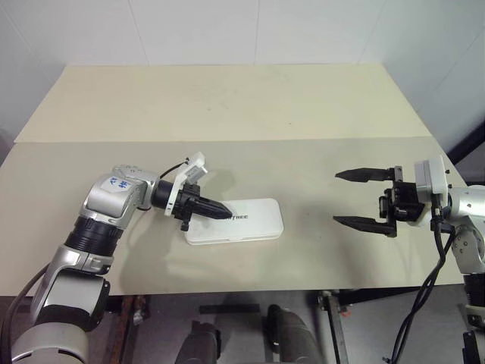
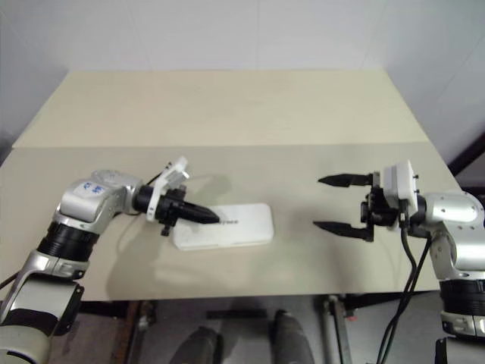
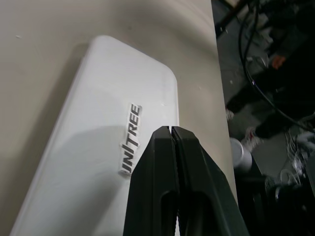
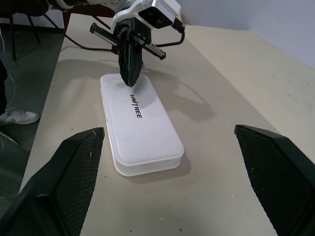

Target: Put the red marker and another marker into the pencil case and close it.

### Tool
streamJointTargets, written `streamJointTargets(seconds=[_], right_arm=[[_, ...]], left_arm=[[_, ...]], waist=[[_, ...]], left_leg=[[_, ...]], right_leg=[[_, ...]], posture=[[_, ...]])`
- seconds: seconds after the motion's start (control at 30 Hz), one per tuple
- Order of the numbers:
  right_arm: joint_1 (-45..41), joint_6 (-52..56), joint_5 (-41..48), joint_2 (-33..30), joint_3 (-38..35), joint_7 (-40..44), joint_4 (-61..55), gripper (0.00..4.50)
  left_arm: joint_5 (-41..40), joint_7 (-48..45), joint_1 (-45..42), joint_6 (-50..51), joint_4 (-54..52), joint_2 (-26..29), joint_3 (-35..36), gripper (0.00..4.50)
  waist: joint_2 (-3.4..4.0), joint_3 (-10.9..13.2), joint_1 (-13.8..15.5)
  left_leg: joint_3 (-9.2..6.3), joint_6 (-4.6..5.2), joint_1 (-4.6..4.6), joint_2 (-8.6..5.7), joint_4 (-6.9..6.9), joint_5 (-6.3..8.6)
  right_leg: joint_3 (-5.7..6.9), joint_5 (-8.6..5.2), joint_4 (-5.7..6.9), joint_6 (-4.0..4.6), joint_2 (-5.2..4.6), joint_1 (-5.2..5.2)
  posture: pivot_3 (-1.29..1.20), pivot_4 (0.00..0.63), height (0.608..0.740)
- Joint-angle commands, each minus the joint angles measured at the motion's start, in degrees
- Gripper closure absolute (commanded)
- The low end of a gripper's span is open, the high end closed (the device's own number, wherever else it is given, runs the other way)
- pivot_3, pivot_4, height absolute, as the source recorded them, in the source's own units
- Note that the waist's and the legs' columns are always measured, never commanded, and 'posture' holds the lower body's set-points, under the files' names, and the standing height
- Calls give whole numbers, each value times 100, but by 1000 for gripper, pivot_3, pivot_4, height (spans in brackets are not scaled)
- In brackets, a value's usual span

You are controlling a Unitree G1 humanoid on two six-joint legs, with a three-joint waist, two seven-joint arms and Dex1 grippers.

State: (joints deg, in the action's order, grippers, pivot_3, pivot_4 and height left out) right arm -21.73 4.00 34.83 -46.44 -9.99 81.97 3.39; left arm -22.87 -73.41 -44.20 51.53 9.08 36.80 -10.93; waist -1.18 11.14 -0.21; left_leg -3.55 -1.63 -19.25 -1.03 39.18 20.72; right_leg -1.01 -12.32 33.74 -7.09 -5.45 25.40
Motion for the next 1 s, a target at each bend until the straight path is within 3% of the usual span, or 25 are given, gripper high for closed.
streamJointTargets(seconds=[0.03,0.77,0.87,1.0], right_arm=[[18,21,145,22,-218,-62,-232,0],[145,64,149,56,-301,-341,-359,0],[107,31,105,92,-279,-359,-293,0],[-47,-3,47,177,-212,-397,-179,0]], left_arm=[[-239,218,49,-56,-423,-22,385,4456],[-943,2058,39,-114,-562,-853,1853,4456],[-986,2217,173,-35,-656,-845,1931,3909],[-1071,2260,278,-73,-741,-772,1982,2601]], waist=[[0,0,2],[0,0,8],[0,0,5],[0,0,3]], left_leg=[[0,0,0,0,0,0],[0,-23,0,-2,0,-12],[1,-29,0,-2,0,-15],[1,-31,0,-2,0,-16]], right_leg=[[0,0,1,0,0,0],[0,1,-4,-2,-3,0],[-1,2,-5,-4,-4,0],[-1,2,-4,-4,-4,0]], posture=[[0,150,740],[0,150,740],[0,150,740],[0,150,740]])
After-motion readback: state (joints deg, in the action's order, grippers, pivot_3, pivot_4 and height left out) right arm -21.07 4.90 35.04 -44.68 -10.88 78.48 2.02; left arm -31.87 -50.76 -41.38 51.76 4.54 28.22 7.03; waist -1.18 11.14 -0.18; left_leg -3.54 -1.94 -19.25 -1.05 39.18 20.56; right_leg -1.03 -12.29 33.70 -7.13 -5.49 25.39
